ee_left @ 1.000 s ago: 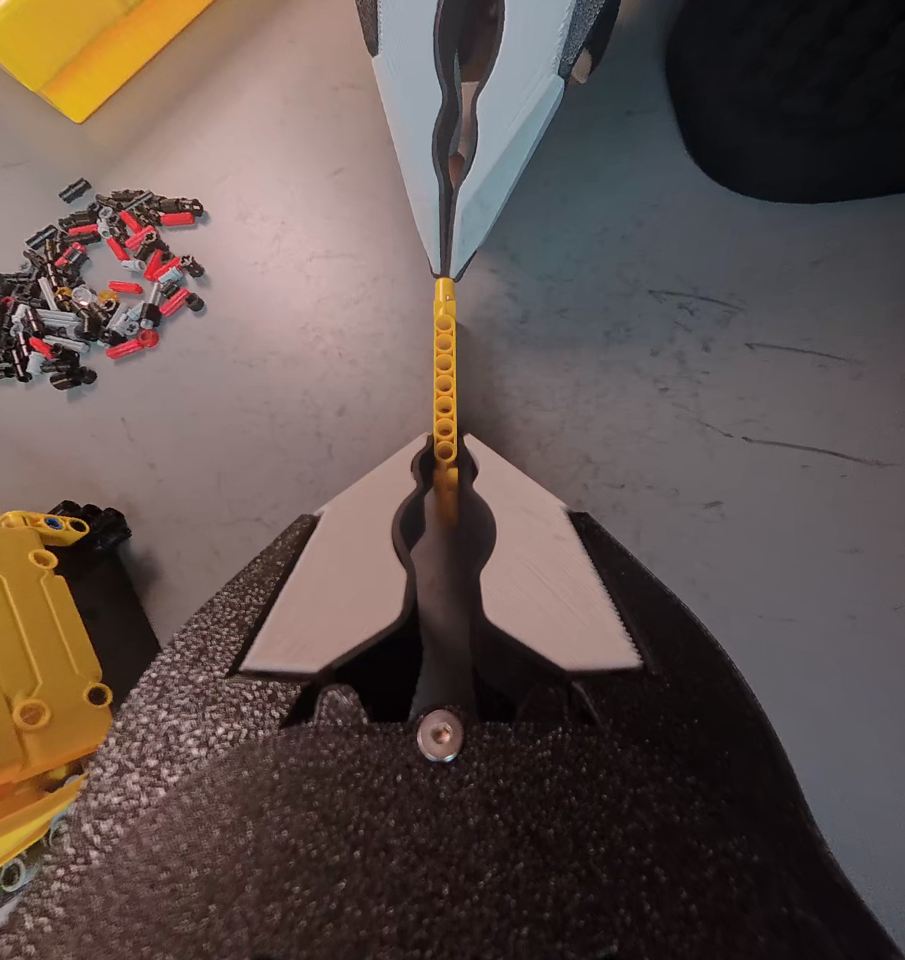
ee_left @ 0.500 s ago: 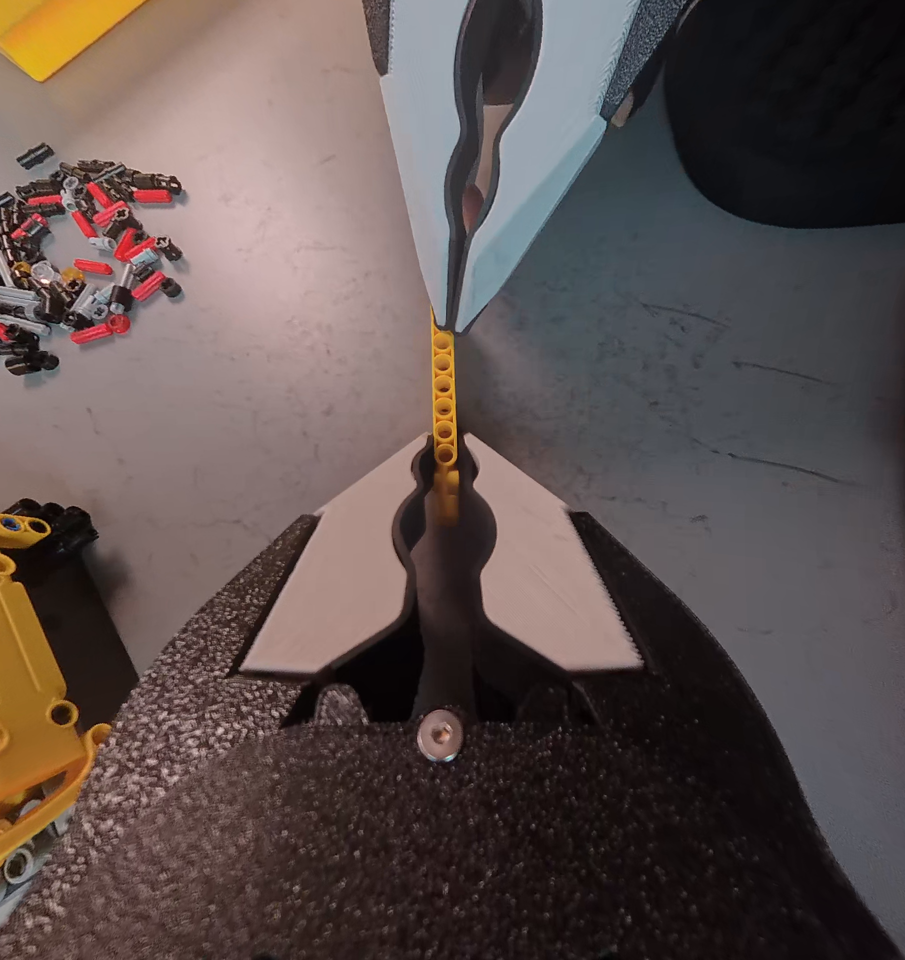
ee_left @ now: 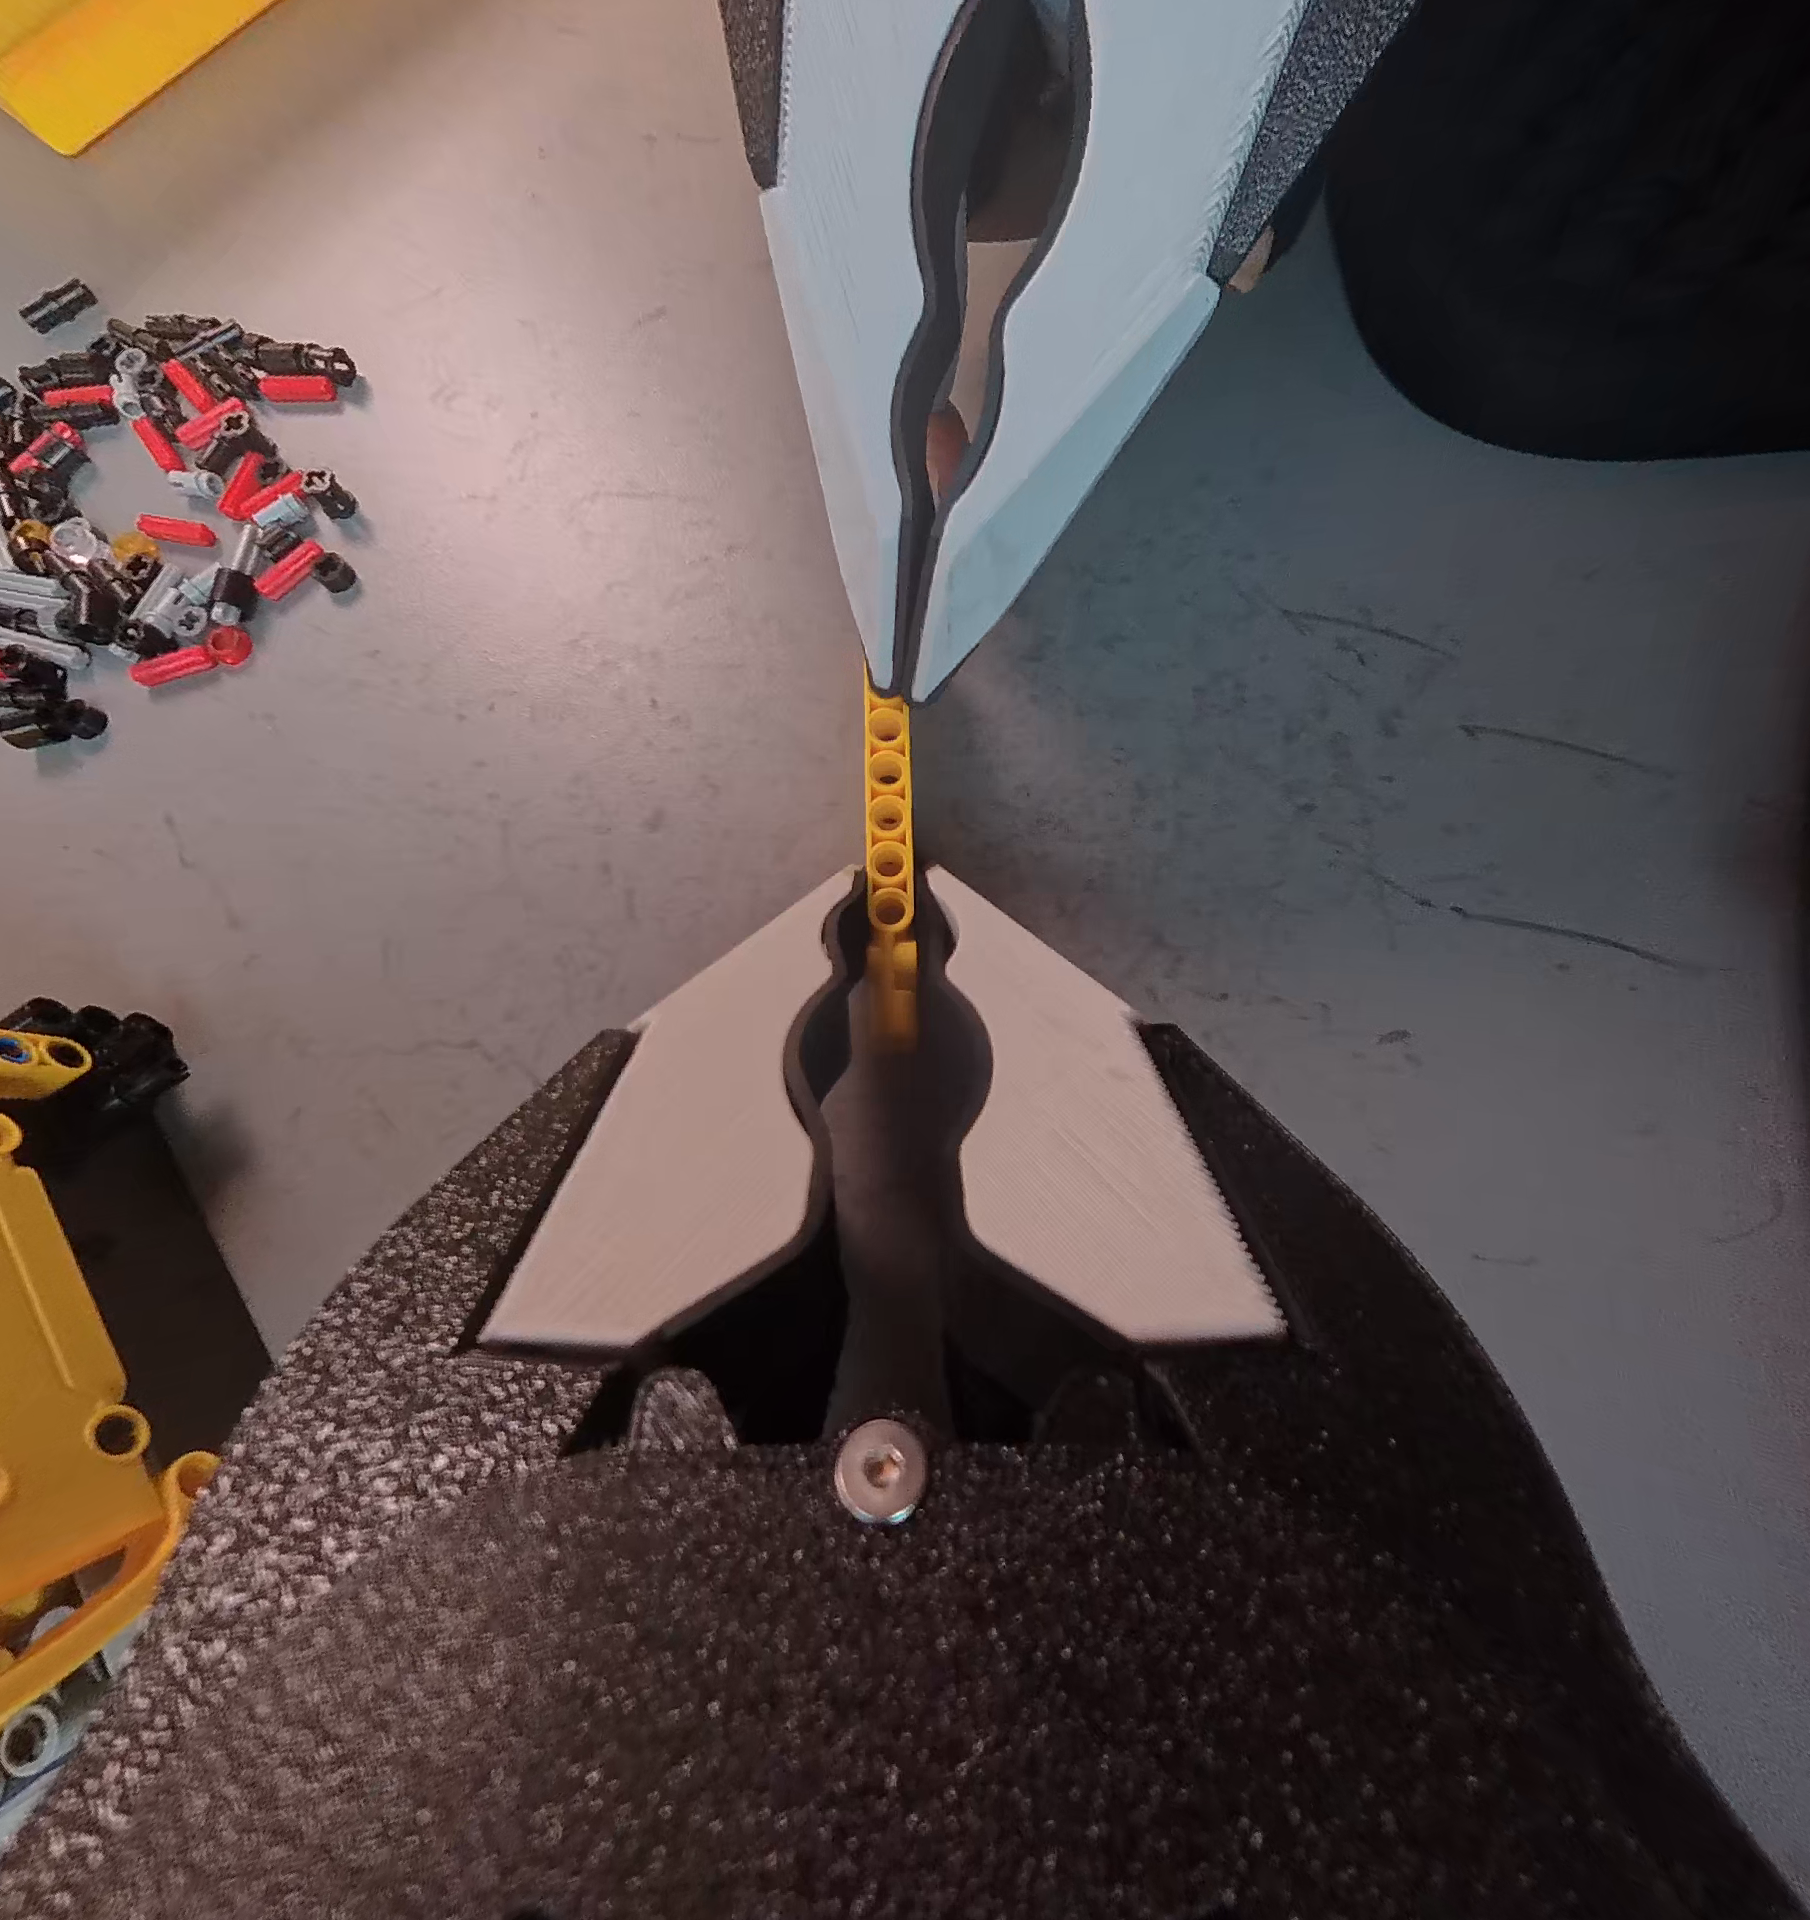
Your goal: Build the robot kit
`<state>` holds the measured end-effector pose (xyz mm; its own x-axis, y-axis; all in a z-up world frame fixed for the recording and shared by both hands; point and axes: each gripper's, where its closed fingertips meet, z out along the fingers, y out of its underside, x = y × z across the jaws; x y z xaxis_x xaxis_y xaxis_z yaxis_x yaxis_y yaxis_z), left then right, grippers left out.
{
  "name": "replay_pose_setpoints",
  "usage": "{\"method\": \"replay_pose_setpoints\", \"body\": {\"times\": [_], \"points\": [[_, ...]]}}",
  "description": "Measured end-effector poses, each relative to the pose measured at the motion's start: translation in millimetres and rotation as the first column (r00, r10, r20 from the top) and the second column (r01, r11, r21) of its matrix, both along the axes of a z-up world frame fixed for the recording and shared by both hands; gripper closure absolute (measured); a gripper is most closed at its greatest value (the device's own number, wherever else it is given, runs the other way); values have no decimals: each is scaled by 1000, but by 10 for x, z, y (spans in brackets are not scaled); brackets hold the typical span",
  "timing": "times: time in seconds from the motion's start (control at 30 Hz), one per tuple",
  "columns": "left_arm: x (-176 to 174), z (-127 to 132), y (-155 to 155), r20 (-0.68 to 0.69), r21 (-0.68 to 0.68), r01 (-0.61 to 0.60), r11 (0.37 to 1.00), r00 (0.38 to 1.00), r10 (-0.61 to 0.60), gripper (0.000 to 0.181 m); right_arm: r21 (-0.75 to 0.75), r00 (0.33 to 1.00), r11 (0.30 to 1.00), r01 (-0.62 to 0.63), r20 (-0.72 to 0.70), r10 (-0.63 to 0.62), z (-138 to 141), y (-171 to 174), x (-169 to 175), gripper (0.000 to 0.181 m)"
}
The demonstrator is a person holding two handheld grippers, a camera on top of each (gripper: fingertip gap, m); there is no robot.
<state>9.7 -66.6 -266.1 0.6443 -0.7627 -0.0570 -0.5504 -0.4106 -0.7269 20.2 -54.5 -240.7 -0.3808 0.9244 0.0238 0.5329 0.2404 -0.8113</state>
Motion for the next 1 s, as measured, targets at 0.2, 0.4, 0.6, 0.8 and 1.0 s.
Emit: {"method": "replay_pose_setpoints", "body": {"times": [0.2, 0.4, 0.6, 0.8, 1.0], "points": [[1, 0, -1, -1, 0, 1, 1000, 1000, -1, 174, -4, 1000, 1000, -4, -7, 4, -6, -51, -47, 181], [3, 0, -3, 1, -1, 2, 1000, 1000, -2, 174, -13, 1000, 1000, -6, -17, 6, 30, -82, -71, 181], [3, 0, -3, 1, -2, 2, 1000, 1000, -2, 174, 11, 1000, 1000, -1, -7, 1, 5, -79, -98, 181], [4, -1, -4, 5, -7, 3, 1000, 1000, -3, 174, 30, 1000, 999, -11, -12, 11, 68, -119, -161, 181], [5, -1, -5, 1, -2, 4, 1000, 1000, -4, 174, 79, 999, 997, -11, 31, 9, 13, -125, -172, 181]]}}
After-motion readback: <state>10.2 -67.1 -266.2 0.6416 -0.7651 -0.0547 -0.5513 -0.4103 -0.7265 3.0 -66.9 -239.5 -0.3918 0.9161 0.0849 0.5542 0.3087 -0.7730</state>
